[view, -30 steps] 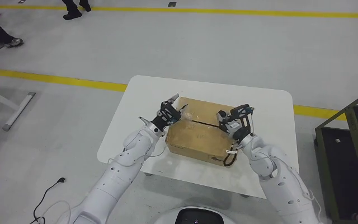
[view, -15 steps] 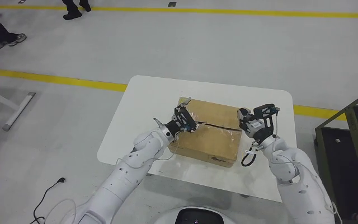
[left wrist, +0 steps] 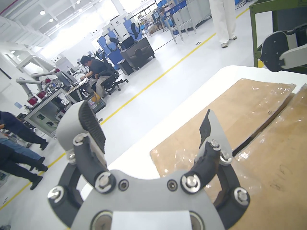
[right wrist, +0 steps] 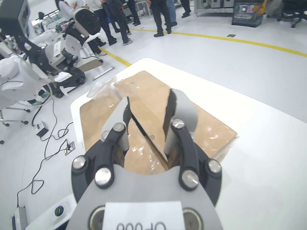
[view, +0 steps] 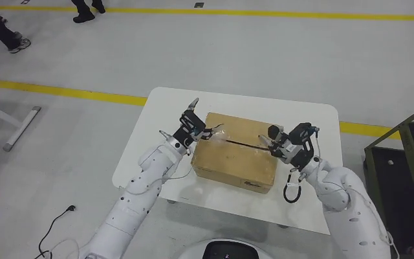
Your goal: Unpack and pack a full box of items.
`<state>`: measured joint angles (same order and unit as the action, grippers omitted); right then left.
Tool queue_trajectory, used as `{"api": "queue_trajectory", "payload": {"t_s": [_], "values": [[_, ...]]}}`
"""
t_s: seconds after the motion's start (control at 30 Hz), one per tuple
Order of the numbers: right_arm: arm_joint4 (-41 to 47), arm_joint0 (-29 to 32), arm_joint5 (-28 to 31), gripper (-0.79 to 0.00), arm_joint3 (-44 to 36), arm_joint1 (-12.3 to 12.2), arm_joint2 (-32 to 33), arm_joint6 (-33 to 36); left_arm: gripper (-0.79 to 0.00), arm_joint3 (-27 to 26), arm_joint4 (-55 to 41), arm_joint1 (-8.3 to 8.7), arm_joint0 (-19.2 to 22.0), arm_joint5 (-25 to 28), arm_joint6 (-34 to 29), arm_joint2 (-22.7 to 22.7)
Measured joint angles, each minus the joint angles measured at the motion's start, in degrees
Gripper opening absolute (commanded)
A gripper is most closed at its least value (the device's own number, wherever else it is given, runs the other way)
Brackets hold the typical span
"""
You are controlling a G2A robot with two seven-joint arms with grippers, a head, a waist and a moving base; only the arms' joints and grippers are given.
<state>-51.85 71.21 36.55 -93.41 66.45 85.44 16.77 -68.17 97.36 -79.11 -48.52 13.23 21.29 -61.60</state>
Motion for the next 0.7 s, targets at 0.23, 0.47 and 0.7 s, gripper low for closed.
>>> {"api": "queue_trajectory", "payload": {"t_s": [0.23,0.47,0.7], "values": [[-3.7,-4.4,8.4,-0.376,2.6,-0.1,-4.7,0.6,0.000,-8.6,-6.1,2.11,-6.6,5.9,-13.9,-9.0],[-10.9,-12.1,12.4,-0.394,9.2,0.3,-11.5,1.1,0.000,-12.9,-12.0,3.26,-10.9,9.8,-26.3,-14.9],[-17.2,-20.5,12.8,-0.163,17.6,1.4,-18.1,-0.8,0.000,-13.2,-13.4,3.33,-11.1,9.7,-27.6,-15.2]]}}
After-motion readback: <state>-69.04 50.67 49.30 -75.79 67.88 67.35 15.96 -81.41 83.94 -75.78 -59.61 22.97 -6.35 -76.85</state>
